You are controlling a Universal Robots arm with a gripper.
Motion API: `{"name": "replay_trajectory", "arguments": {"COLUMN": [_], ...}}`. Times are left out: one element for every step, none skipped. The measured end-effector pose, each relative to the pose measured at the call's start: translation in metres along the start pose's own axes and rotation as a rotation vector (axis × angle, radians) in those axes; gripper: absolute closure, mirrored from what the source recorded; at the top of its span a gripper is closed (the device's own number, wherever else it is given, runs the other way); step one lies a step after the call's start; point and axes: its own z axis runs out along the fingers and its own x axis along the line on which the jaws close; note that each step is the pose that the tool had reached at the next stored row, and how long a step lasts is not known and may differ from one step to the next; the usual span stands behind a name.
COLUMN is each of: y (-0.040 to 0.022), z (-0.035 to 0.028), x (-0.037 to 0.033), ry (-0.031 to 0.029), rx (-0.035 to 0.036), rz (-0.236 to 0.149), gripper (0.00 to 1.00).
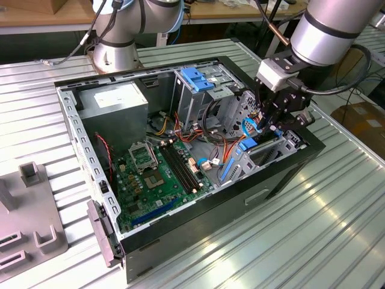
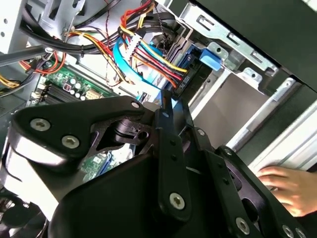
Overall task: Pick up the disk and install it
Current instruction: 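Insert the second disk wire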
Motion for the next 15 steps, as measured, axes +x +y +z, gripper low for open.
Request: {"name": "replay_trajectory", "arguments": {"y": [-0.0003, -0.0004, -0.0004, -0.0005, -0.0005, -0.0005, -0.0005, -0.0005, -0.0005, -0.0005, -0.0005, -0.0005, -0.0005, -0.0005, -0.0005], "z": [-0.0037, -0.0052, -0.0052, -0.0053, -0.0054, -0.0054, -0.0054, -0.0054, -0.0054, -0.0054, -0.0055, -0.0056, -0.0056, -0.0057, -0.0057], "x": [-0.0002, -0.0003, -0.0003, -0.0003, -0.0003, -0.0003, -0.0003, -0.0003, -0.0003, -0.0003, -0.0003, -0.0003, -0.0003, -0.0003, -0.0003], "ry": [0.0002, 0.0001, -0.0002, 0.0, 0.0001, 0.0, 0.0, 0.0001, 0.0001, 0.0, 0.0, 0.0001, 0.0, 0.0001, 0.0], "rx": [0.0, 0.0, 0.0, 0.0, 0.0, 0.0, 0.0, 0.0, 0.0, 0.0, -0.0001, 0.0, 0.0, 0.0, 0.0], "rz": [0.0, 0.0, 0.0, 0.0, 0.0, 0.0, 0.0, 0.0, 0.0, 0.0, 0.0, 0.0, 0.0, 0.0, 0.0], "gripper": [0.76, 0.76, 0.76, 0.76, 0.85, 0.9, 0.9, 0.9, 0.9, 0.9, 0.9, 0.9, 0.9, 0.9, 0.9]}}
